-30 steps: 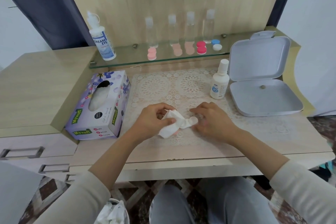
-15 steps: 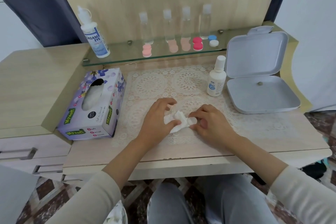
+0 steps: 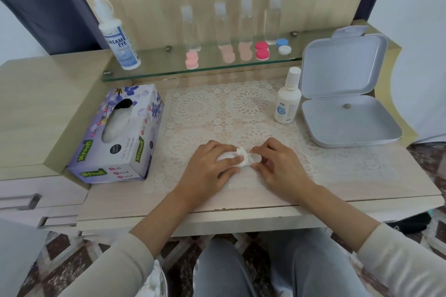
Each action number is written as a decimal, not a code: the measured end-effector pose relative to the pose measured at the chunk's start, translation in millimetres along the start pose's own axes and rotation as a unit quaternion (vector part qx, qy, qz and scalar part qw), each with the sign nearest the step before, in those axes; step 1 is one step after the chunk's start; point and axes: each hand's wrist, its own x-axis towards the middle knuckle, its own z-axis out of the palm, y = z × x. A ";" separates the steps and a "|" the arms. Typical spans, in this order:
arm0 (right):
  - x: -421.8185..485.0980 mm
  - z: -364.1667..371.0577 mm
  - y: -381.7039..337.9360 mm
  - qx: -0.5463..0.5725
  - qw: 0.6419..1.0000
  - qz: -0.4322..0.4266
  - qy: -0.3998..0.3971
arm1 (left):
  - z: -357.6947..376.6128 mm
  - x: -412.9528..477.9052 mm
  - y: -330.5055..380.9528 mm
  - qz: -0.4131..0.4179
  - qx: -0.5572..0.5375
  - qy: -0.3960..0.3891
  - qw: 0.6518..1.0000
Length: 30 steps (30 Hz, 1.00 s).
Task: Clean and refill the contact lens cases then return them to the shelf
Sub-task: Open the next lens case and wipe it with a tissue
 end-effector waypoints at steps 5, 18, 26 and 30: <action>-0.6 1.9 2.5 -0.002 1.000 -0.017 0.014 | 2.3 1.8 1.4 0.016 0.009 0.016 1.000; 1.1 2.2 0.6 -0.002 0.999 -0.042 0.022 | 0.7 -0.6 4.1 -0.005 0.015 0.009 1.000; 1.1 -1.2 -0.1 0.005 0.998 -0.045 0.042 | 1.4 -0.9 -0.1 0.000 0.042 0.011 0.999; 1.1 0.5 -0.2 -0.008 0.998 -0.044 0.036 | 0.4 0.2 2.5 -0.018 0.044 0.015 0.999</action>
